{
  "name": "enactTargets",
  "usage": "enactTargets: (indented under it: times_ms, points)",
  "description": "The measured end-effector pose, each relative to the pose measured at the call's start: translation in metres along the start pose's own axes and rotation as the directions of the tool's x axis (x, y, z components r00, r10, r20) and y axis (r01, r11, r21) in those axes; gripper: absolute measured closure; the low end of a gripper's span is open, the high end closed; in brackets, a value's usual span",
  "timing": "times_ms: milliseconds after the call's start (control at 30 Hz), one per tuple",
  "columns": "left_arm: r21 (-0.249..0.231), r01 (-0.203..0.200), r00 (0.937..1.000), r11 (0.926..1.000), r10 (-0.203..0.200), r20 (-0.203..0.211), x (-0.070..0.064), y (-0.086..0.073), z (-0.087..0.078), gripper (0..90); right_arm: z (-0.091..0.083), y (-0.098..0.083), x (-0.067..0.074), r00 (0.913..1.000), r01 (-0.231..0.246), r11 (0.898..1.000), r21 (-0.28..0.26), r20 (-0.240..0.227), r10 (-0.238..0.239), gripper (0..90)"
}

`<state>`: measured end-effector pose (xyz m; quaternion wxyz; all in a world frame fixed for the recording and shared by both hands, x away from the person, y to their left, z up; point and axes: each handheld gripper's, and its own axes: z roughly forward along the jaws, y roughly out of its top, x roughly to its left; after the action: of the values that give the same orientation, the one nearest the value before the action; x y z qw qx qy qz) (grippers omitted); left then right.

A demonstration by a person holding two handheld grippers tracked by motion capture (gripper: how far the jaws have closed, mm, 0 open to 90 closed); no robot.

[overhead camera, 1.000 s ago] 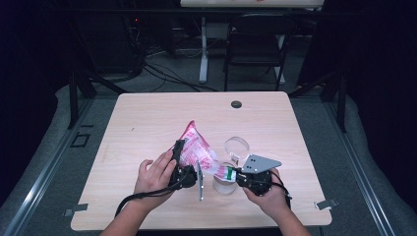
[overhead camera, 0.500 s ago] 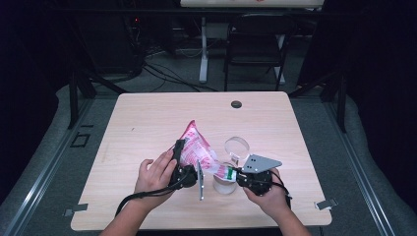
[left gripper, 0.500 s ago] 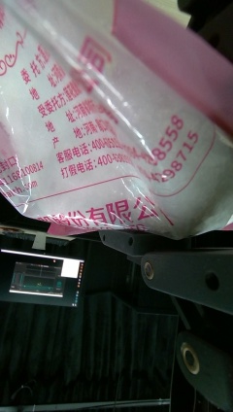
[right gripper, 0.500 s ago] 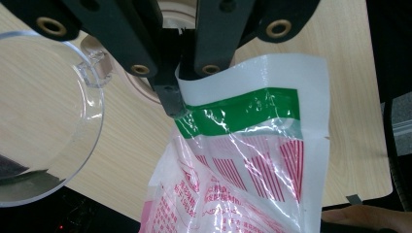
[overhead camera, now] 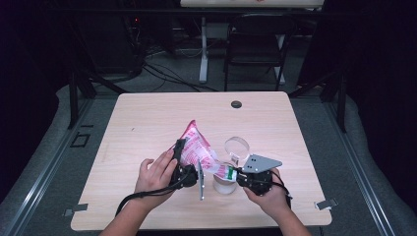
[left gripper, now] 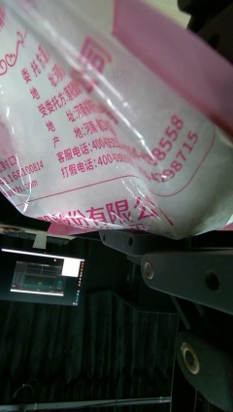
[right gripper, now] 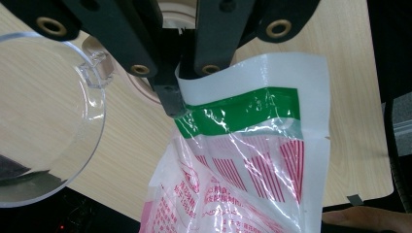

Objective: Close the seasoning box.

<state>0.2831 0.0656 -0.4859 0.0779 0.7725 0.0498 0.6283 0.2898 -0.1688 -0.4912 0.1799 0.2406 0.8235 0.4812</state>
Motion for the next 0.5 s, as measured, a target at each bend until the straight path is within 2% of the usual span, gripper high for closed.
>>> enactTargets:
  times_ms: [500]
  points:
    - [-0.007,0.003,1.0,1.0,-0.003,-0.006,0.0009,0.0006,0.0002,59.6,-0.0004,0.0001,0.0,1.0,0.001,1.0,0.002,0.002,-0.001,90.0]
